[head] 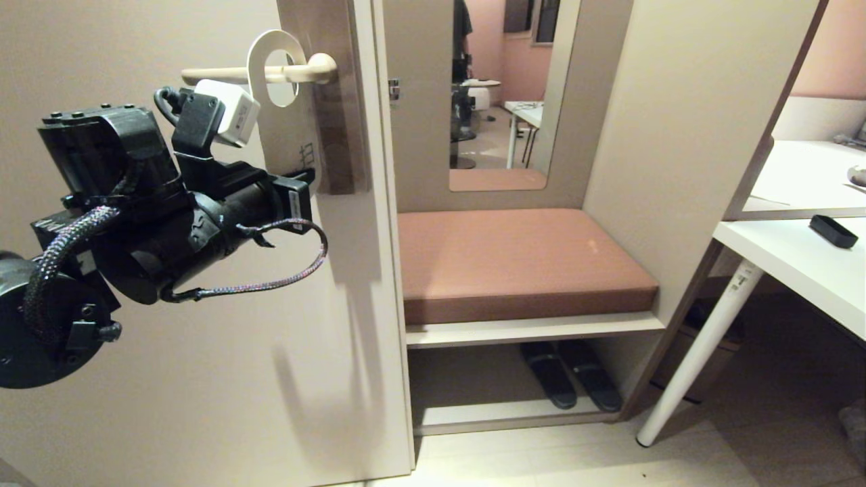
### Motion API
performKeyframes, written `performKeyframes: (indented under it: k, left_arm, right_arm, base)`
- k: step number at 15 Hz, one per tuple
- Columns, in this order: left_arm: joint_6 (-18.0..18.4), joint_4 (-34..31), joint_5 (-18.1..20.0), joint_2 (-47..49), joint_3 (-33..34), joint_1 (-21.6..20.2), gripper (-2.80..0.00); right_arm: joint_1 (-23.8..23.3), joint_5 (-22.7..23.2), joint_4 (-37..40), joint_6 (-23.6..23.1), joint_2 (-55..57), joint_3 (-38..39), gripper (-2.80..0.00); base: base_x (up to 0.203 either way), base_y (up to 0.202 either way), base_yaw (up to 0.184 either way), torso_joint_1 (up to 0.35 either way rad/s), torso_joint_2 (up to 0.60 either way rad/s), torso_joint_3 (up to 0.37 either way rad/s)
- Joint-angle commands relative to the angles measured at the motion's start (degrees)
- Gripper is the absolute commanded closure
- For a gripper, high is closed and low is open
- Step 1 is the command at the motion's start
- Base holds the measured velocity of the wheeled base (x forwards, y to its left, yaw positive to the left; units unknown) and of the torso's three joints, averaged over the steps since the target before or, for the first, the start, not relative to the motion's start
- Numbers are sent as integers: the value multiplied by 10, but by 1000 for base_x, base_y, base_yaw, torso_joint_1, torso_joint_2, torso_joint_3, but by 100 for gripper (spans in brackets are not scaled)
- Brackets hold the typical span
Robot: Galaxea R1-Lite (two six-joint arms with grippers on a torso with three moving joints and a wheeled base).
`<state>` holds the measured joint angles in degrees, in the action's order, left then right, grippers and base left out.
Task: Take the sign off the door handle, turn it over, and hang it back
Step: Hang the sign back with the other side facing out
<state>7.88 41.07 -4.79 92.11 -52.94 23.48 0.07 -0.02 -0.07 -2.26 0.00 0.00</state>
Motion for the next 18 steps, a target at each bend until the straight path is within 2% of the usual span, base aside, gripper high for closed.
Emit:
performKeyframes:
  k: [1, 2, 3, 9, 18]
  left_arm:
    - [0, 2, -1, -2, 1, 1, 0]
    - [-1, 3, 0, -1, 1, 1, 0]
    - [-2, 3, 0, -2, 1, 1, -280]
    - [-4, 4, 5, -12, 14, 2, -280]
    - [-9, 4, 5, -85, 138, -2, -280]
  right_arm:
    - [0, 0, 0, -1, 0, 0, 0]
    - [0, 0, 0, 0, 0, 0, 0]
    - [0, 0, 0, 0, 0, 0, 0]
    - [0, 0, 0, -1, 0, 0, 0]
    - [0, 0, 0, 0, 0, 0, 0]
  base:
    - [0, 0, 0, 0, 0, 0]
    - [0, 0, 0, 0, 0, 0]
    - [0, 0, 0, 0, 0, 0]
    - [0, 0, 0, 0, 0, 0]
    - [0, 0, 0, 0, 0, 0]
